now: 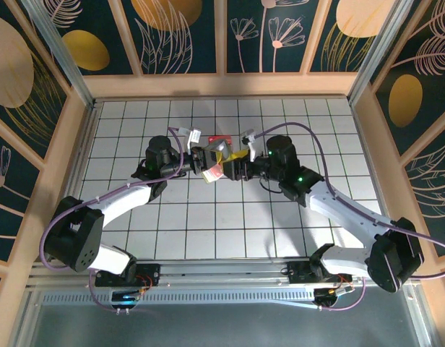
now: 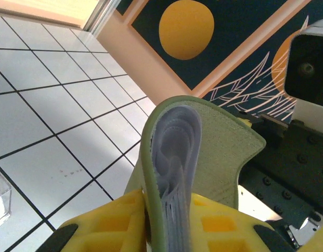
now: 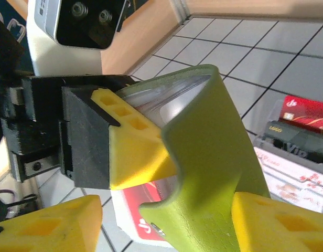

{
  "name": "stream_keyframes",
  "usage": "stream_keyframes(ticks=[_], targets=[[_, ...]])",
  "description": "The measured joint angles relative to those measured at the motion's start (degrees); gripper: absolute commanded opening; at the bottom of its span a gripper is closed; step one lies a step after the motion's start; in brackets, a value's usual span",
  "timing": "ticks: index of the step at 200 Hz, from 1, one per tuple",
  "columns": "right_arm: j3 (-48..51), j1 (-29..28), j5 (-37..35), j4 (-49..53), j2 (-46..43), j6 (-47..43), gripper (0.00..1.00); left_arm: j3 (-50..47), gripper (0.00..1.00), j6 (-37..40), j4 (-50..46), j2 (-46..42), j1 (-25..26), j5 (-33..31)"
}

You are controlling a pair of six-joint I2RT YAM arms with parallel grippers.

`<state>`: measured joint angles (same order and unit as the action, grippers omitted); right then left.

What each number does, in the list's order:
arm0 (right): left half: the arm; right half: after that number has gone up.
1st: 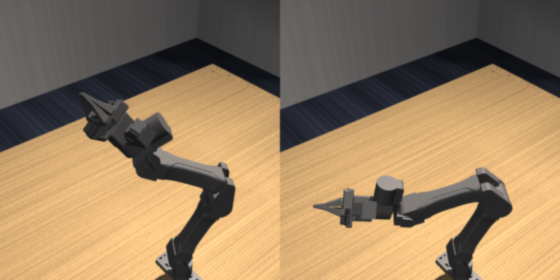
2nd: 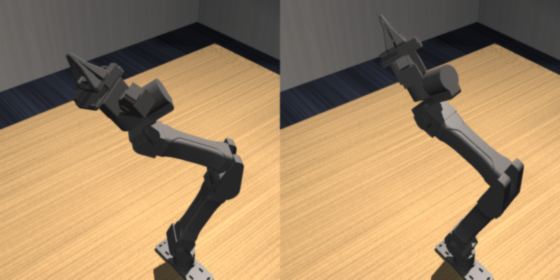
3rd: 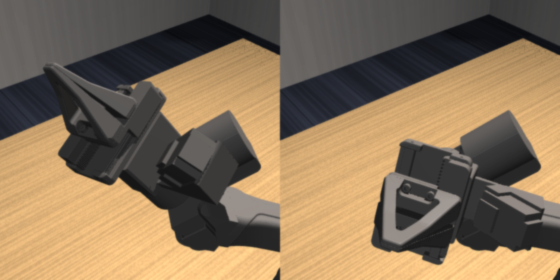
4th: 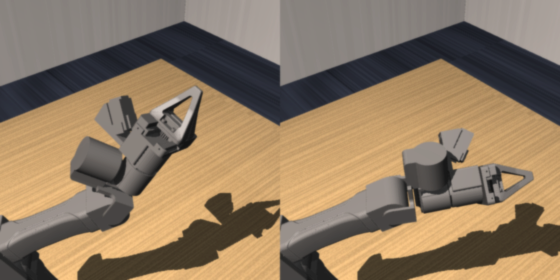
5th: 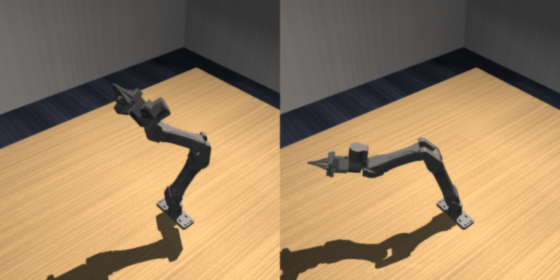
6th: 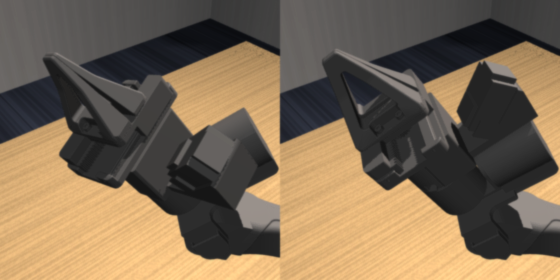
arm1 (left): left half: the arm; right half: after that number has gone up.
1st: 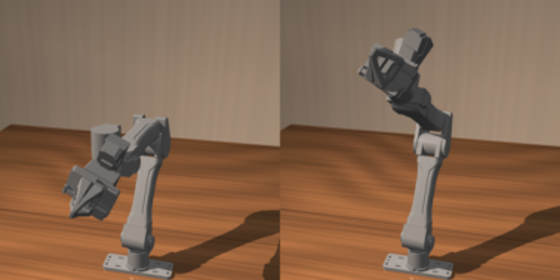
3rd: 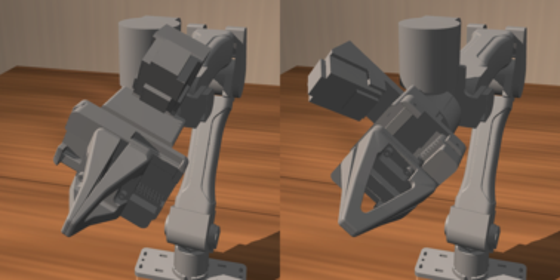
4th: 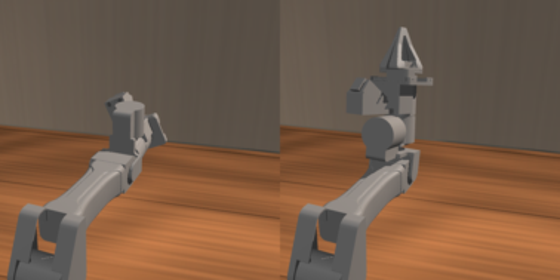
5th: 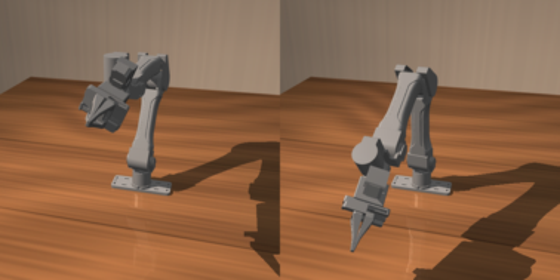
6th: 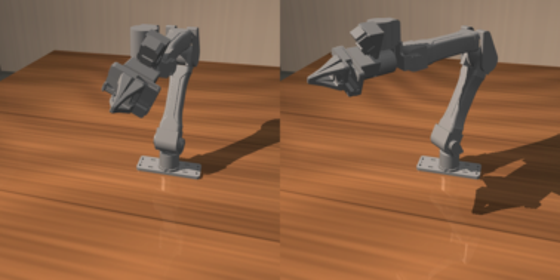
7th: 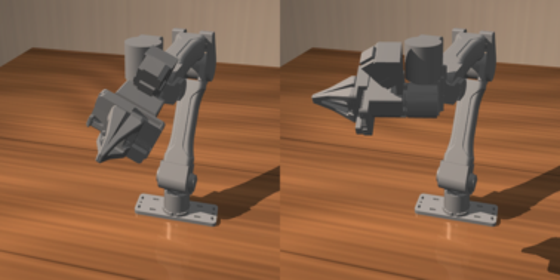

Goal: Take the credit cards out of the card holder

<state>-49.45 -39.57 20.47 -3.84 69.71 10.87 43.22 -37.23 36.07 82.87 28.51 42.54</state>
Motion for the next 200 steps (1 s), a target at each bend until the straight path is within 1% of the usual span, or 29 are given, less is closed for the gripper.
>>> stream_keyframes(ticks=[18,37,76,99,111,119,135,155,174,200], targets=[[0.0,-2.0,-5.6,0.7,0.0,-1.7,0.77,0.2,0.15,-0.5,-0.4,0.0,0.0,0.1],[0.0,-2.8,-9.9,1.1,0.0,-3.3,0.80,0.6,0.16,-0.6,-0.7,0.0,0.1,0.7],[0.0,-3.3,-14.7,1.5,1.6,-5.1,0.79,0.6,0.17,-0.8,-0.7,-0.1,0.3,1.6],[0.0,-3.4,-14.6,1.3,2.9,-5.1,0.77,0.7,0.18,-0.9,-1.6,-0.1,0.3,1.7],[0.0,-3.5,-14.6,1.2,3.0,-5.1,0.73,0.7,0.20,-1.0,-1.7,-0.1,0.3,1.6],[0.0,-3.6,-14.6,1.0,3.1,-5.4,0.70,0.7,0.24,-1.3,-1.7,-0.1,0.3,1.6],[0.0,-3.7,-14.6,1.2,3.4,-5.6,0.61,0.7,0.29,-2.2,-1.6,-0.1,0.3,1.8],[0.1,-3.7,-14.5,1.4,3.7,-5.7,0.47,0.7,0.32,-3.0,-1.5,-0.1,0.3,1.9],[0.5,-3.5,-14.3,1.2,3.7,-5.5,0.41,0.7,0.36,-3.6,-1.2,-0.1,0.3,2.0],[1.7,-2.1,-12.6,0.0,3.7,-3.6,0.35,0.7,0.42,-4.7,-1.1,-0.1,0.3,3.4]])
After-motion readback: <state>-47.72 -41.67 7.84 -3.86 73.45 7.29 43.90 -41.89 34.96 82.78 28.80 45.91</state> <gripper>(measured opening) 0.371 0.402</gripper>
